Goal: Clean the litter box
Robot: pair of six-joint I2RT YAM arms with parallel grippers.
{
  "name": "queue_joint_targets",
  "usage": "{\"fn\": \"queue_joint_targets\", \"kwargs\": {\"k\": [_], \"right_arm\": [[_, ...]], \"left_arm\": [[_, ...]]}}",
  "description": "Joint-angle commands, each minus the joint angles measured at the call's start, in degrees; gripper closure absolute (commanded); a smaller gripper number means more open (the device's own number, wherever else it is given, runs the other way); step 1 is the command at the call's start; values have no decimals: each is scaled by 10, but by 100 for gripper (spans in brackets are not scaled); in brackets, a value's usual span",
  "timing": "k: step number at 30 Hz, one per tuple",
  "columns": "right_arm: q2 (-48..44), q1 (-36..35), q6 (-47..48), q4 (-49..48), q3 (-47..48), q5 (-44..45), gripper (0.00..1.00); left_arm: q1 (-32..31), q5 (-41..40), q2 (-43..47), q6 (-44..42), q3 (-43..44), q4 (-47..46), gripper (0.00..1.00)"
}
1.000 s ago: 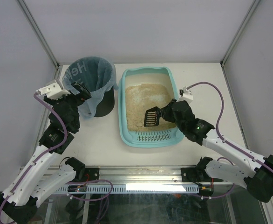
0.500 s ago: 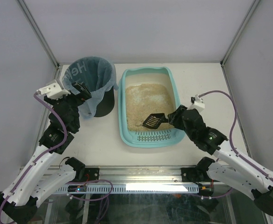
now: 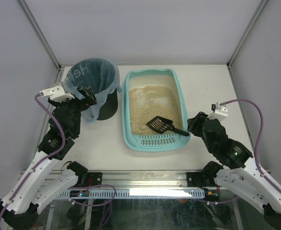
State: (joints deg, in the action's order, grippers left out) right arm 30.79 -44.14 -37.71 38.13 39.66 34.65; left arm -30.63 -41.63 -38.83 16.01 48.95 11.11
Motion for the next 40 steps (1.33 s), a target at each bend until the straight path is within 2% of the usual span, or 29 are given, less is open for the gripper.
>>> {"fn": "queue_joint_targets", "kwargs": {"k": [1,7,11,12,20,40], "right_arm": [[-20,-1,82,21,52,43,46],[-53,-1,142,12,63,0,26],[-97,-1,162,-17,45,-27,4],[-105,-1,165,-21,41,-29,1],[-123,-1,163,-32,28,-55,0],[-152,-1,142,7,41,-10,0]], "left_arm": [[5,95,11,12,28,55,1],[5,182,36,15,47,146,1],[5,227,73,34,29,176,1],[5,236,86,39,23,180,1],[5,260,146,77,-42,189,1],[5,227,126,89,-34,205,1]]}}
